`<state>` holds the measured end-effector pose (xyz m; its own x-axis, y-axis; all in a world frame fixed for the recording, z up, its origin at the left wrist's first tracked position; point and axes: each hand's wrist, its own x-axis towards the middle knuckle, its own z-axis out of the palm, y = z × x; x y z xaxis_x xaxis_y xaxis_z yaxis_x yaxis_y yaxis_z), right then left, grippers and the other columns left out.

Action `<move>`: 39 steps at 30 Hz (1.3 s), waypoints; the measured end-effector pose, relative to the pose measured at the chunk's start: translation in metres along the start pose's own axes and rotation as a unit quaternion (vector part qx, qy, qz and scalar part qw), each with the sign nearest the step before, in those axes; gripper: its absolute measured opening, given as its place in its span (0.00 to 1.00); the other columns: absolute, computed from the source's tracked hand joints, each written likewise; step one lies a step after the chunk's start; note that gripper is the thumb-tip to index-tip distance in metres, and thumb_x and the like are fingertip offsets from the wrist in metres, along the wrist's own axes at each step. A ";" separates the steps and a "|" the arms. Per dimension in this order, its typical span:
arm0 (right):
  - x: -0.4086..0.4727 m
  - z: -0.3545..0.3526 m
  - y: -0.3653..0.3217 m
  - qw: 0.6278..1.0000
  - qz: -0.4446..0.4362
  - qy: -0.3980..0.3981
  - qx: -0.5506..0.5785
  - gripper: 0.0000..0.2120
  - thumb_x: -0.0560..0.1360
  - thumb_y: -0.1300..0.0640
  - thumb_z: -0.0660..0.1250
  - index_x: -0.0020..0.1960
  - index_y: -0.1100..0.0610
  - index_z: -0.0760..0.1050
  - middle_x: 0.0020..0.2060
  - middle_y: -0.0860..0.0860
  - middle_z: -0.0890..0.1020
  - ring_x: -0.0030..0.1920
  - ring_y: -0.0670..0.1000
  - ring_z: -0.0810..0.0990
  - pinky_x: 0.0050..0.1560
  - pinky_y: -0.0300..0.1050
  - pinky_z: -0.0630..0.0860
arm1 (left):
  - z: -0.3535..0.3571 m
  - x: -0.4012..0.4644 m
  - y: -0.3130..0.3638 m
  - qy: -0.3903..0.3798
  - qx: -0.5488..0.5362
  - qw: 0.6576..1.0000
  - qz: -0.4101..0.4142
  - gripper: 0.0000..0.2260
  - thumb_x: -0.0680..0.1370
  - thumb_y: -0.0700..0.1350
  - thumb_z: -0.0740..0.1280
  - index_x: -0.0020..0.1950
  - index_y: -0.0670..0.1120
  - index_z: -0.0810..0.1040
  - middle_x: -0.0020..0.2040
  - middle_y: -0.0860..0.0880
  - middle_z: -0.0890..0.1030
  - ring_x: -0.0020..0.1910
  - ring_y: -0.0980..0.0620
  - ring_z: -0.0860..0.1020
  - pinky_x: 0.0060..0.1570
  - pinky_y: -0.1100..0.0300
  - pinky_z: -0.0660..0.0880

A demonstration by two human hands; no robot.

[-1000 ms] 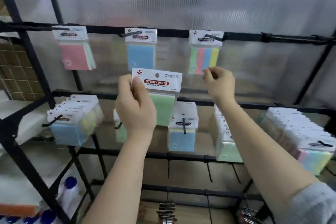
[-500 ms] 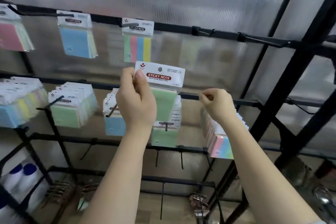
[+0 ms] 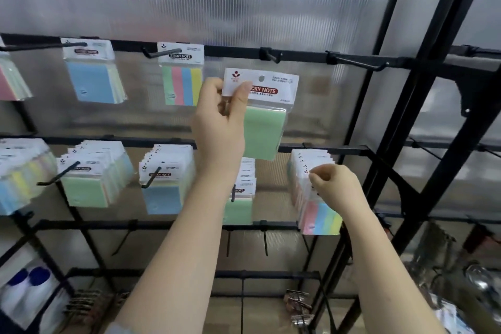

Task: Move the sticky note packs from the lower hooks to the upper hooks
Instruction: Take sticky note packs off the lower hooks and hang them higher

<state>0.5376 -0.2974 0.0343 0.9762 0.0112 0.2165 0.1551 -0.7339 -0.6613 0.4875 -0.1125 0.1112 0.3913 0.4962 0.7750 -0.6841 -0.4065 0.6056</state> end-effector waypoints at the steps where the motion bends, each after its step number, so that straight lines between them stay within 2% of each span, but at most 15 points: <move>1: 0.000 -0.001 0.000 1.000 0.002 -0.001 0.007 0.11 0.76 0.60 0.62 0.36 0.51 0.76 0.33 0.46 0.78 0.40 0.50 0.76 0.38 0.40 0.68 | 0.004 0.004 0.001 0.000 -0.004 1.000 0.003 0.11 0.77 0.47 0.67 0.39 0.51 0.66 0.29 0.51 0.68 0.30 0.54 0.65 0.30 0.57 0.63; 2: -0.001 -0.001 -0.001 1.000 0.008 0.001 0.012 0.09 0.76 0.59 0.62 0.44 0.53 0.80 0.38 0.47 0.81 0.45 0.50 0.78 0.43 0.40 0.70 | 0.007 0.009 0.003 0.002 -0.004 1.000 0.006 0.12 0.77 0.48 0.67 0.38 0.52 0.65 0.28 0.53 0.66 0.29 0.55 0.64 0.30 0.57 0.62; 4: -0.002 -0.001 -0.003 1.000 0.014 0.007 0.015 0.09 0.77 0.59 0.63 0.52 0.57 0.81 0.46 0.49 0.83 0.51 0.51 0.79 0.48 0.40 0.71 | 0.015 0.018 0.006 0.006 0.006 1.000 0.010 0.13 0.77 0.49 0.66 0.37 0.54 0.63 0.27 0.55 0.65 0.29 0.55 0.63 0.29 0.57 0.62; 7: -0.003 0.000 -0.004 1.000 0.009 0.007 0.012 0.10 0.77 0.59 0.62 0.52 0.59 0.81 0.44 0.49 0.83 0.48 0.50 0.79 0.46 0.40 0.72 | 0.025 0.027 0.003 -0.003 -0.004 1.000 0.014 0.11 0.77 0.47 0.66 0.38 0.53 0.66 0.30 0.53 0.73 0.30 0.56 0.69 0.31 0.58 0.67; 9: -0.003 -0.001 -0.004 1.000 0.007 0.008 0.010 0.10 0.77 0.60 0.62 0.52 0.58 0.81 0.43 0.48 0.82 0.46 0.49 0.78 0.45 0.40 0.71 | 0.030 0.031 0.000 -0.010 -0.011 1.000 0.017 0.09 0.77 0.46 0.66 0.40 0.48 0.69 0.32 0.54 0.75 0.31 0.58 0.72 0.32 0.62 0.69; 14: 0.000 0.000 -0.001 1.000 0.017 0.017 0.014 0.10 0.77 0.58 0.62 0.52 0.56 0.81 0.40 0.45 0.80 0.45 0.48 0.78 0.42 0.39 0.69 | 0.037 0.031 -0.003 -0.016 0.005 0.999 0.039 0.10 0.77 0.42 0.67 0.40 0.44 0.68 0.30 0.59 0.71 0.28 0.65 0.71 0.29 0.74 0.63; 17: 0.001 0.001 -0.002 0.999 0.021 0.018 0.020 0.10 0.76 0.59 0.62 0.51 0.57 0.81 0.40 0.45 0.80 0.46 0.49 0.79 0.43 0.40 0.71 | 0.038 0.028 -0.009 -0.010 0.022 0.999 0.042 0.11 0.77 0.42 0.67 0.38 0.44 0.67 0.29 0.57 0.68 0.27 0.62 0.68 0.29 0.73 0.62; 21: 0.001 0.002 -0.002 0.999 0.027 0.015 0.027 0.09 0.77 0.58 0.62 0.50 0.56 0.81 0.39 0.45 0.80 0.47 0.49 0.80 0.46 0.41 0.73 | 0.042 0.033 -0.014 -0.014 0.034 0.999 0.028 0.14 0.78 0.43 0.67 0.36 0.52 0.64 0.28 0.57 0.67 0.27 0.62 0.68 0.29 0.73 0.63; 24: 0.002 0.002 -0.001 0.999 0.026 0.012 0.022 0.09 0.77 0.58 0.62 0.52 0.55 0.81 0.44 0.46 0.82 0.48 0.48 0.79 0.47 0.41 0.72 | 0.049 0.039 -0.018 -0.025 0.046 0.999 -0.002 0.15 0.78 0.44 0.66 0.35 0.53 0.63 0.29 0.57 0.67 0.28 0.64 0.69 0.29 0.73 0.63; 27: 0.004 0.002 0.001 0.999 0.025 0.011 0.020 0.10 0.77 0.57 0.63 0.54 0.55 0.80 0.47 0.48 0.83 0.48 0.48 0.79 0.47 0.40 0.71 | 0.058 0.047 -0.027 -0.053 0.036 0.996 -0.064 0.12 0.79 0.43 0.65 0.38 0.48 0.66 0.31 0.58 0.67 0.28 0.69 0.70 0.29 0.75 0.65; 30: 0.004 0.002 0.003 1.000 0.021 0.011 0.019 0.10 0.77 0.57 0.63 0.55 0.56 0.80 0.48 0.48 0.83 0.48 0.47 0.78 0.47 0.39 0.70 | 0.067 0.060 -0.041 -0.056 0.052 0.992 -0.096 0.11 0.77 0.45 0.67 0.38 0.47 0.67 0.33 0.56 0.69 0.29 0.63 0.68 0.28 0.73 0.64; 33: 0.004 0.002 0.004 1.000 0.015 0.015 0.016 0.10 0.77 0.57 0.63 0.55 0.56 0.80 0.49 0.48 0.83 0.47 0.46 0.78 0.46 0.38 0.69 | 0.078 0.076 -0.054 -0.061 0.093 0.983 -0.148 0.11 0.76 0.48 0.68 0.42 0.44 0.69 0.35 0.54 0.71 0.30 0.61 0.66 0.26 0.74 0.64; 35: 0.005 0.001 0.004 1.000 0.013 0.014 0.015 0.10 0.78 0.56 0.63 0.55 0.56 0.80 0.49 0.48 0.83 0.47 0.46 0.77 0.47 0.38 0.70 | 0.085 0.085 -0.060 -0.070 0.112 0.976 -0.174 0.14 0.76 0.50 0.68 0.39 0.46 0.67 0.33 0.55 0.69 0.29 0.60 0.65 0.23 0.73 0.63; 37: 0.004 0.001 0.004 1.000 0.011 0.012 0.014 0.11 0.78 0.56 0.62 0.56 0.56 0.80 0.49 0.48 0.83 0.48 0.46 0.78 0.48 0.39 0.71 | 0.090 0.090 -0.064 -0.072 0.142 0.971 -0.176 0.20 0.76 0.52 0.68 0.34 0.48 0.60 0.31 0.55 0.64 0.28 0.59 0.60 0.23 0.70 0.62; 39: 0.004 -0.001 0.004 1.000 0.012 0.013 0.017 0.11 0.77 0.56 0.62 0.56 0.56 0.80 0.50 0.48 0.83 0.49 0.47 0.79 0.50 0.41 0.74 | 0.092 0.094 -0.069 -0.074 0.165 0.967 -0.177 0.22 0.76 0.53 0.68 0.33 0.49 0.57 0.31 0.54 0.62 0.28 0.58 0.59 0.22 0.66 0.59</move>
<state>0.5417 -0.3008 0.0331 0.9754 -0.0246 0.2192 0.1371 -0.7109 -0.6898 0.6283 -0.1085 0.1592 0.6665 0.5436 0.5102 -0.2669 -0.4651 0.8441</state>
